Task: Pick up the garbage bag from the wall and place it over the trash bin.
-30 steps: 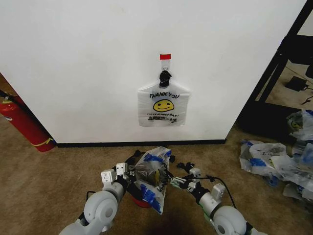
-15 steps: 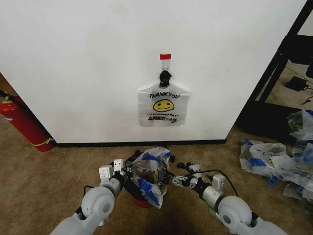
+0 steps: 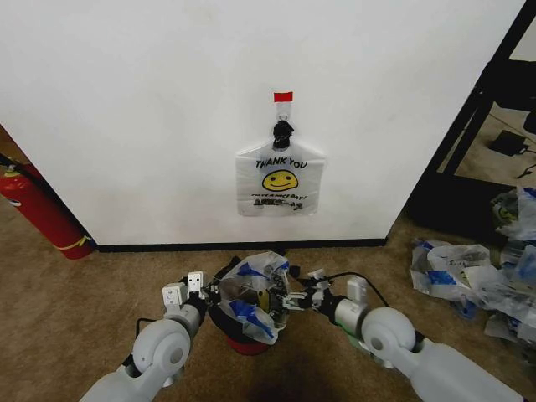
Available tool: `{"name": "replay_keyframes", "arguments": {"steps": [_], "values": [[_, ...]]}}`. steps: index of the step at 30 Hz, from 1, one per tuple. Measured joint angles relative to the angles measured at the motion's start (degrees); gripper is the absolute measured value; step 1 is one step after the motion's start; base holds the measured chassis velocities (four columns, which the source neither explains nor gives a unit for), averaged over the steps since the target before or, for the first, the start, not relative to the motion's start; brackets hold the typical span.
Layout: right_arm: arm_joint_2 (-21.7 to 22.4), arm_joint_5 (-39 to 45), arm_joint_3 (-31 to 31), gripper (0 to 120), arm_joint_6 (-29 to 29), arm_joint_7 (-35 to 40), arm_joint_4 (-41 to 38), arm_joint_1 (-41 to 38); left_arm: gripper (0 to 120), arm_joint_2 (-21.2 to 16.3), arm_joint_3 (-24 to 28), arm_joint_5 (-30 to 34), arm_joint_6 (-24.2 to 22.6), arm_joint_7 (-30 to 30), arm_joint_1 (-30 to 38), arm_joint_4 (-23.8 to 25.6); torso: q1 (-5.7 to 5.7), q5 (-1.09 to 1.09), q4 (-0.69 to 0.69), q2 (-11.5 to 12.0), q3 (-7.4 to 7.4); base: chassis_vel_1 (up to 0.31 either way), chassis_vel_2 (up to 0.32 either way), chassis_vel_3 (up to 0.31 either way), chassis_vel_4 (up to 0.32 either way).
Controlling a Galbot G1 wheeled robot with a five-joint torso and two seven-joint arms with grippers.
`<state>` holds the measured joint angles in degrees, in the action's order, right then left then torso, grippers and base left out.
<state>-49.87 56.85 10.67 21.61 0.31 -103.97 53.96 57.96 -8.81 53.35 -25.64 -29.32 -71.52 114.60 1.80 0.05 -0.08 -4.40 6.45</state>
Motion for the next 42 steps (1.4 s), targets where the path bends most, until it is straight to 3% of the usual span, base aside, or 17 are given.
{"name": "replay_keyframes", "arguments": {"steps": [14, 19, 23, 25, 31, 33, 42], "values": [[-4.3, 1.6, 2.9, 100, 12.8, 11.3, 0.5, -3.5, 0, 0.6, 0.7, -0.4, 0.2, 0.0, -0.2, 0.4, 0.00, 0.00, 0.00, 0.0, 0.00, 0.000, 0.000, 0.000, 0.000], [-4.7, 2.4, 2.7, 99, 13.4, 13.1, 0.2, -3.0, 0, 0.7, 0.8, -0.4, 0.3, 0.0, -0.3, 0.4, 0.00, 0.00, -0.01, 0.0, -0.01, 0.000, 0.000, 0.000, 0.000], [-6.6, 3.5, 2.8, 81, 10.3, 15.9, 1.7, -2.9, 0, 0.9, 0.8, -0.8, 0.5, 0.1, -0.8, 0.6, 0.00, 0.00, 0.00, 0.0, 0.00, 0.000, 0.000, 0.000, 0.000], [-7.1, 3.6, 2.9, 80, 9.6, 16.5, 2.1, -2.9, 0, 0.9, 0.8, -0.9, 0.5, 0.1, -0.9, 0.7, 0.00, -0.02, 0.00, 0.0, 0.00, 0.000, 0.000, 0.000, 0.000], [-8.3, 4.4, 2.9, 59, 8.4, 18.6, 2.8, -2.7, 0, 0.8, 0.6, -0.9, 0.6, 0.1, -1.2, 1.0, -0.01, 0.02, 0.00, 0.0, -0.01, 0.000, 0.000, 0.000, 0.000], [-8.3, 5.0, 2.8, 47, 8.1, 20.3, 2.1, -2.1, 0, 0.7, 0.4, -0.9, 0.6, 0.1, -1.3, 1.3, -0.01, 0.00, 0.00, 0.0, -0.01, 0.000, 0.000, 0.000, 0.000], [-7.6, 4.9, 0.1, 17, 4.8, 22.6, -2.9, 2.9, 0, 1.5, 0.5, -1.4, 0.7, 0.1, -2.3, 3.2, -0.01, 0.00, 0.01, 0.0, -0.01, 0.000, 0.000, 0.000, 0.000]]}}
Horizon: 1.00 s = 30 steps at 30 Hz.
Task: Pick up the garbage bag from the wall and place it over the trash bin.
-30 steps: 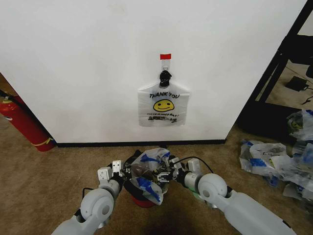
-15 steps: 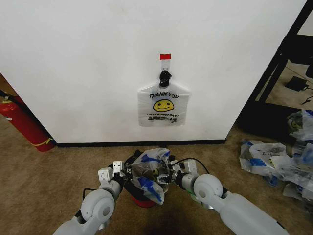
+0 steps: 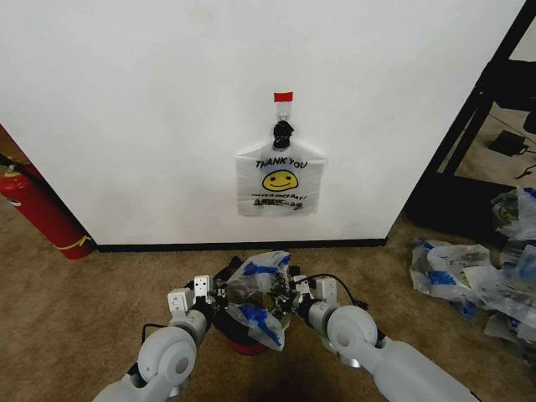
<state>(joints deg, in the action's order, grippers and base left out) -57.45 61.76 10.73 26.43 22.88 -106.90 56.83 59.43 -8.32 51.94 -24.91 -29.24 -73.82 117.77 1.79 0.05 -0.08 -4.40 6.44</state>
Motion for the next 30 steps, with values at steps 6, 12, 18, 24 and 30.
{"name": "replay_keyframes", "arguments": {"steps": [6, 12, 18, 24, 30], "values": [[-0.9, -2.3, -2.1, 1, -7.9, 1.5, -3.8, 5.6, 0, -0.1, 0.3, -0.5, 0.0, 0.0, -1.0, 3.4, 0.00, 0.04, -0.01, 0.0, 0.00, 0.000, 0.000, 0.000, 0.000], [-3.9, -5.0, -2.9, 1, -15.1, 4.2, -4.6, 9.4, 0, 0.5, 0.8, -2.2, 0.0, 0.0, -2.6, 8.5, 0.00, 0.01, 0.00, 0.0, 0.00, 0.000, 0.000, 0.000, 0.000], [-7.9, -9.2, -5.0, 1, -25.4, 4.7, -2.7, 12.6, 0, 0.7, 0.0, -8.6, 2.6, 1.4, -4.3, 11.9, 0.00, 0.00, 0.00, 0.0, 0.00, 0.000, 0.000, 0.000, 0.000], [-9.3, -10.4, -8.9, 1, -27.8, 3.7, -3.7, 15.1, 0, -0.3, -2.3, -15.2, 5.6, 2.9, -4.5, 10.7, 0.01, 0.00, -0.01, 0.0, 0.00, 0.000, 0.000, 0.000, 0.000], [-7.2, -9.0, -12.0, 1, -25.0, 0.9, -6.2, 16.8, 0, -1.1, -3.7, -15.8, 6.0, 2.9, -3.7, 8.1, 0.01, 0.00, -0.01, 0.0, 0.00, 0.000, 0.000, 0.000, 0.000]]}}
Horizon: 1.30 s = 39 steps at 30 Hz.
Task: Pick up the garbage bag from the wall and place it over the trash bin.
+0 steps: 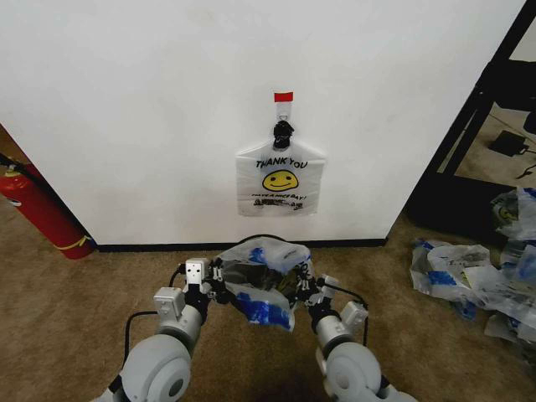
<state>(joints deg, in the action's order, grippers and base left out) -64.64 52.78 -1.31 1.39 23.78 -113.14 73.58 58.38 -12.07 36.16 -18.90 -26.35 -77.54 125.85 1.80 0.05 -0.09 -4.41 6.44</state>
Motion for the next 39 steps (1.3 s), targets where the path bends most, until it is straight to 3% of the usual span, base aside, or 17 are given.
{"name": "replay_keyframes", "arguments": {"steps": [13, 20, 26, 32, 34, 39], "values": [[4.9, 4.8, -5.4, 1, 6.7, -5.3, -3.0, 0.7, 0, -1.7, -1.2, -0.8, -0.3, 0.9, 0.8, -3.8, 0.00, 0.00, 0.00, 0.0, 0.00, 0.000, 0.000, 0.000, 0.000], [5.1, 5.8, -6.5, 1, 7.4, -7.2, -3.7, 0.4, 0, -2.0, -1.1, -0.6, -2.6, 2.9, 0.0, -2.1, 0.00, -0.02, 0.01, 0.0, 0.00, 0.000, 0.000, 0.000, 0.000], [4.8, 5.2, -6.9, 1, 7.5, -7.2, -2.7, -0.4, 19, -2.2, -2.0, -1.8, -1.7, 4.8, -0.8, -1.1, 0.00, 0.00, 0.00, 0.0, 0.00, 0.000, 0.000, 0.000, 0.000], [3.7, 5.0, -8.0, 1, 6.8, -6.1, -0.3, -2.6, 46, -4.3, -4.5, -16.9, 5.9, 10.0, -4.0, -2.5, 0.00, 0.01, 0.01, 0.0, 0.00, 0.000, 0.000, 0.000, 0.000], [3.4, 5.0, -8.0, 1, 6.8, -5.6, -0.3, -2.7, 49, -4.4, -4.7, -19.4, 7.1, 10.5, -4.6, -2.6, 0.00, 0.01, 0.01, 0.0, 0.00, 0.000, 0.000, 0.000, 0.000], [2.1, 4.3, -6.4, 1, 6.2, -2.3, -0.3, -2.7, 70, -4.5, -5.9, -37.0, 16.9, 15.3, -9.3, -3.5, 0.00, -0.01, 0.02, 0.0, 0.00, 0.000, 0.000, 0.000, 0.000]]}}
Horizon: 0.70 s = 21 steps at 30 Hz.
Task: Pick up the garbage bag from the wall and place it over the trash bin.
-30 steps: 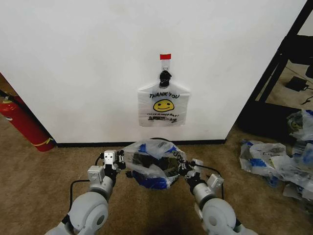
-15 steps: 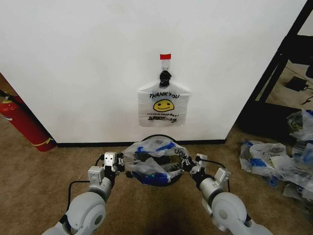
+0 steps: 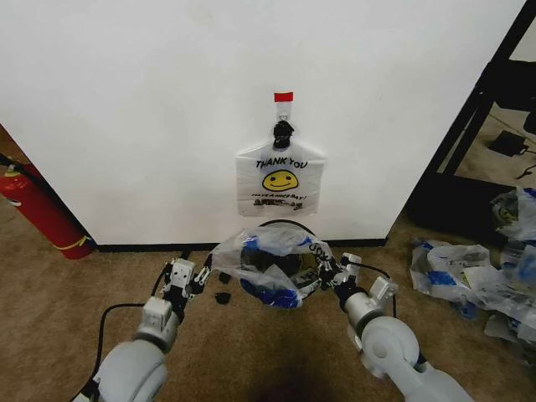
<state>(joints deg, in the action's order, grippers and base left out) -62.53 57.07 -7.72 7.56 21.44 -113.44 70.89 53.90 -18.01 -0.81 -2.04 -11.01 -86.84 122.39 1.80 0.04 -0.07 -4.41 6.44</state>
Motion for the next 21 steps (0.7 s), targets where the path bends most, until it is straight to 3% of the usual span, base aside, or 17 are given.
{"name": "replay_keyframes", "arguments": {"steps": [2, 3, 6, 9, 14, 21], "values": [[-0.4, -1.1, 1.2, 1, -0.6, 1.0, 0.3, 0.0, 78, 0.3, -0.1, -6.1, 6.0, 3.6, -0.6, -1.0, 0.00, 0.01, 0.01, 0.0, 0.00, 0.000, 0.000, 0.000, 0.000], [-0.4, -1.1, 1.2, 1, -0.6, 1.0, 0.3, 0.0, 78, 0.3, -0.1, -6.1, 6.0, 3.6, -0.6, -1.0, 0.00, 0.01, 0.01, 0.0, 0.00, 0.000, 0.000, 0.000, 0.000], [-0.6, -2.5, 2.9, 1, -0.8, 1.7, 0.7, -0.2, 90, 0.6, -0.1, -11.0, 13.2, 9.7, 1.0, -2.2, 0.00, 0.01, -0.02, 0.0, 0.00, 0.000, 0.000, 0.000, 0.000], [-0.3, -6.5, 4.6, 1, -1.2, 1.5, 1.4, -0.7, 102, 0.2, 0.8, -13.2, 16.6, 14.7, 4.2, -3.1, 0.00, 0.01, -0.02, 0.0, 0.00, 0.000, 0.000, 0.000, 0.000], [0.3, -12.2, 6.2, 1, -2.0, 0.3, 2.5, -1.3, 110, -1.5, 1.4, -17.2, 18.2, 19.4, 7.5, -4.6, 0.00, 0.01, -0.03, 0.0, 0.00, 0.000, 0.000, 0.000, 0.000], [0.2, -18.1, 6.7, 1, -4.1, -2.3, 3.3, -1.2, 115, -3.2, 2.9, -20.6, 18.1, 19.1, 9.2, -6.8, 0.00, 0.01, -0.02, 0.0, 0.00, 0.000, 0.000, 0.000, 0.000]]}}
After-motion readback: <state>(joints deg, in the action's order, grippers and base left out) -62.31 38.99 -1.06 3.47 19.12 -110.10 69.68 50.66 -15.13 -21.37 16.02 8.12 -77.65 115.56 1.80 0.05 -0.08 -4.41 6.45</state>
